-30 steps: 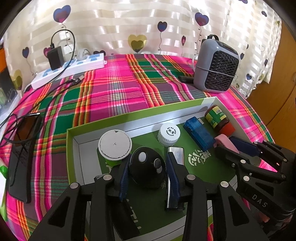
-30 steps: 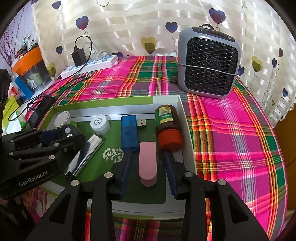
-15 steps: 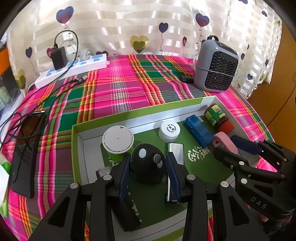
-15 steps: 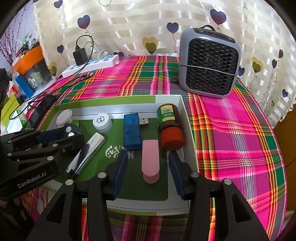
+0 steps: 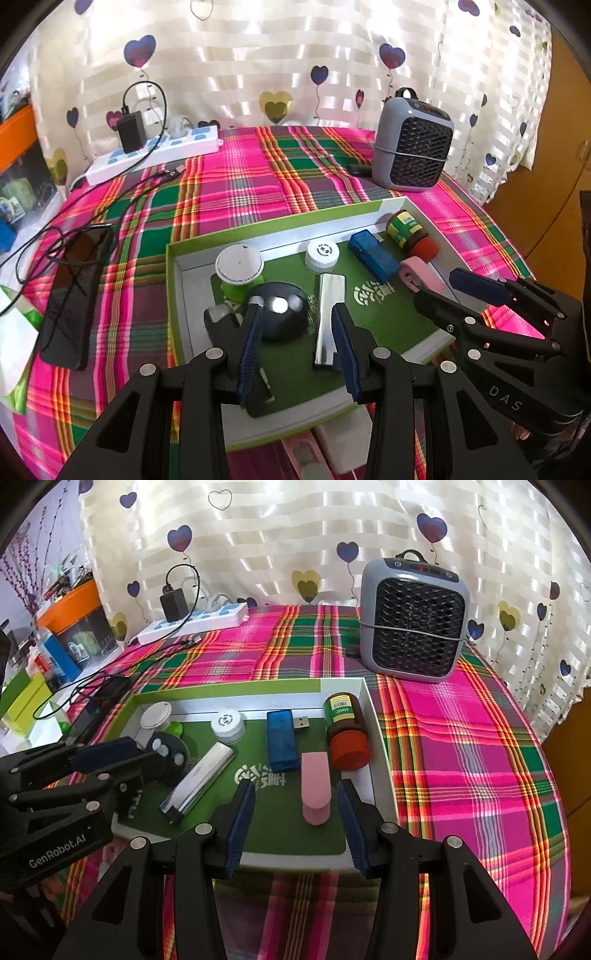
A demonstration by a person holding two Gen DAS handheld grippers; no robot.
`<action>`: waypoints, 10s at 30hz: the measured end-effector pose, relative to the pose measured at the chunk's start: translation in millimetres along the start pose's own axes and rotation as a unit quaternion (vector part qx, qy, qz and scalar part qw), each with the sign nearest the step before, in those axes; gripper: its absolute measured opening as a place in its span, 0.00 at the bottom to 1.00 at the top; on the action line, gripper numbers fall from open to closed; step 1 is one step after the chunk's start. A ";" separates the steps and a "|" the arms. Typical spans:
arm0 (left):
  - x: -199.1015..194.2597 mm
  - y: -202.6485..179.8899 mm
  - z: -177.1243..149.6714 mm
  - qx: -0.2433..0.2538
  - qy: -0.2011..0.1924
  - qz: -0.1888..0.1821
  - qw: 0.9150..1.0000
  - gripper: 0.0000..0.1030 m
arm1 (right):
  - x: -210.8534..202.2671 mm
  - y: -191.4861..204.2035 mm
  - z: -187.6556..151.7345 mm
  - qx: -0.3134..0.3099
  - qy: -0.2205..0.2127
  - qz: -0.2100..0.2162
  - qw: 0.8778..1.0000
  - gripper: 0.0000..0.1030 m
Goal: Organize rigid objects
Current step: 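Withdraw both tools from the box toward the remaining items, then grasp the pink-and-grey clip with left tool while right grasps the white charger plug, then carry the pink-and-grey clip and white plug over the green box with both tools, then set the white plug in the box and open right tool while left releases the pink-and-grey clip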
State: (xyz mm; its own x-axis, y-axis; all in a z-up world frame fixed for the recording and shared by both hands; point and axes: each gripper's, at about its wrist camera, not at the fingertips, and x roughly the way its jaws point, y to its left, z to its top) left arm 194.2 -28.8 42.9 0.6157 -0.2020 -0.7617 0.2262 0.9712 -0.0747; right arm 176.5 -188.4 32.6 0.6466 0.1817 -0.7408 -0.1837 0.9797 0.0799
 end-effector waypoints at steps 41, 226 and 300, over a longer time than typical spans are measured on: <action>-61.1 10.7 -81.5 -0.032 -0.016 -0.016 0.999 0.37 | -53.3 24.0 -49.1 -0.003 -0.035 0.015 0.999 0.46; -69.0 35.4 -115.3 -0.060 0.012 0.006 0.998 0.16 | -31.8 77.3 -70.2 -0.036 0.020 0.042 0.998 0.33; -9.6 -2.4 -11.4 -0.009 -0.006 -0.026 1.000 0.16 | -4.4 -4.7 24.9 -0.007 -0.010 0.017 1.000 0.33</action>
State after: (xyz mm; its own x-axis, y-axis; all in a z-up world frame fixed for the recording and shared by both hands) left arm 179.1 -27.7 43.1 0.6123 -0.2546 -0.7485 0.2446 0.9613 -0.1268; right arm 193.0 -191.7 52.2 0.6552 0.2158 -0.7239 -0.2149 0.9720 0.0952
